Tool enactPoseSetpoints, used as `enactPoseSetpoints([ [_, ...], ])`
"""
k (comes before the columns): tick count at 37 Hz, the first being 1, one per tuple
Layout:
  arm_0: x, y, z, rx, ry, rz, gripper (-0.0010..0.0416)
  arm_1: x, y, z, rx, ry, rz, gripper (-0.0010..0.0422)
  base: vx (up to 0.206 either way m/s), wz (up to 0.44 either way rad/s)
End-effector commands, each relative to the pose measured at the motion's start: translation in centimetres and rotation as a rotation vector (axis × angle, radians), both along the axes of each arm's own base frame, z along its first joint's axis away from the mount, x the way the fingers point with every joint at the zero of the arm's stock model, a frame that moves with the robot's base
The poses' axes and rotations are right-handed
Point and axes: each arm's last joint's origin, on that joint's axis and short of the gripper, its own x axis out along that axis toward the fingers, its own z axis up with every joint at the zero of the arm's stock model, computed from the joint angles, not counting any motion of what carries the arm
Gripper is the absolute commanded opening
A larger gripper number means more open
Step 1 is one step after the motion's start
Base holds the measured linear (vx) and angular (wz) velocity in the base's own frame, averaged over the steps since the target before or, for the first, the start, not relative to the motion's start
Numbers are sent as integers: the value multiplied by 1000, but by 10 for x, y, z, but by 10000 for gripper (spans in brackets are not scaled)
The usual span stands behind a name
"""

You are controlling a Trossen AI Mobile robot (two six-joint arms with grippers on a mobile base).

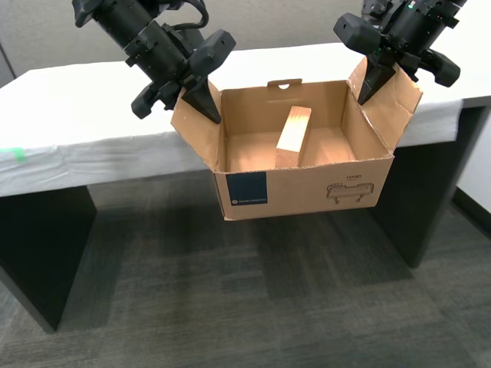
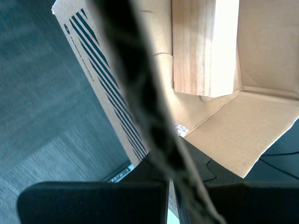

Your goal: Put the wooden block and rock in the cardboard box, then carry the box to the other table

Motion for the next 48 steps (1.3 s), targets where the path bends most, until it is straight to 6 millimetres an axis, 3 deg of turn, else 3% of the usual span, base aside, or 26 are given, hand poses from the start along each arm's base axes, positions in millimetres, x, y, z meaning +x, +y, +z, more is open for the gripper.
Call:
enactPoseSetpoints([
  [1,0,2,2,27,-5,12,-1,-2,2,8,-41,-28,-25,-1,174,199],
  [14,-9,3,20,44,-33,-1,-1,-13,8,35,-59,-77,-27,-1,182,208],
  [22,-13,2,31,57,-57,-14,-1,-15,9,41,-68,-89,-27,-1,183,190],
  [37,-14,3,32,59,-56,-17,-1,-13,8,43,-66,-73,23,-1,179,83],
  [48,-15,5,31,59,-52,-13,-1,-8,3,60,-94,-95,32,-1,177,2],
])
